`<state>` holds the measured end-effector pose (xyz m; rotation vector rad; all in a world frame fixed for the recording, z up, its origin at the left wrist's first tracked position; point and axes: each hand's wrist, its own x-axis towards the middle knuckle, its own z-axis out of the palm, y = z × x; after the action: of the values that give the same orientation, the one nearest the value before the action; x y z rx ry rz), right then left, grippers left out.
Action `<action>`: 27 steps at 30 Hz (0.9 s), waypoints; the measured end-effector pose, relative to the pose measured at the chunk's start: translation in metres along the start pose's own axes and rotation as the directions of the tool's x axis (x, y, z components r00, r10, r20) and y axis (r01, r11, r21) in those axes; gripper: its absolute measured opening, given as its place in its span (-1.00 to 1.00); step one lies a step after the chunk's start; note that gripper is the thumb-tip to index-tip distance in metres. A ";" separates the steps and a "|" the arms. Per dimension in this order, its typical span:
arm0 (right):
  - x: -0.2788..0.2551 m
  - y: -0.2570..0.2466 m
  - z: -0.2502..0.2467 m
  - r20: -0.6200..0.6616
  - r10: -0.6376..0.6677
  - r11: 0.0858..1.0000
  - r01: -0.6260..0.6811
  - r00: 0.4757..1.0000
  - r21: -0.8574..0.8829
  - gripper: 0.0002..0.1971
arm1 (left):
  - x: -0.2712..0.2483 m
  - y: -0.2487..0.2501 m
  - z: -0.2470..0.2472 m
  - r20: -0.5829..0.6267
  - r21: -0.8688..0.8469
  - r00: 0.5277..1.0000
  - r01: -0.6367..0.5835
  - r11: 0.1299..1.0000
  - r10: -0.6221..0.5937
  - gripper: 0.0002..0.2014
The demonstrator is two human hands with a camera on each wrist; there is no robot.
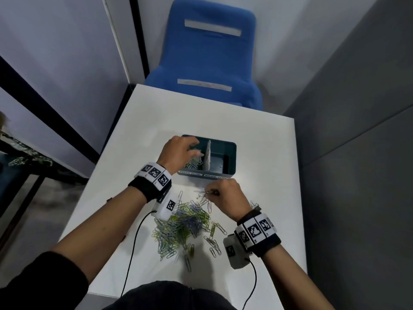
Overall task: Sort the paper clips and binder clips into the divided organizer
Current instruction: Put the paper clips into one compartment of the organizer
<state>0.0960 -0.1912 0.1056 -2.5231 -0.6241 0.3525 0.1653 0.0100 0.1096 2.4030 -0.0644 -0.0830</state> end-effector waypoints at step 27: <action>-0.019 0.046 0.088 0.359 0.506 0.860 -0.424 0.784 -0.285 -0.46 | -0.167 -0.104 0.102 0.215 0.411 0.893 0.284 0.866 -0.395 -0.41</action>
<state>0.0642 -0.1991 0.0096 -2.7871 -0.1619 1.0963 -0.0069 0.0305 -0.0284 2.7351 0.2367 -0.6512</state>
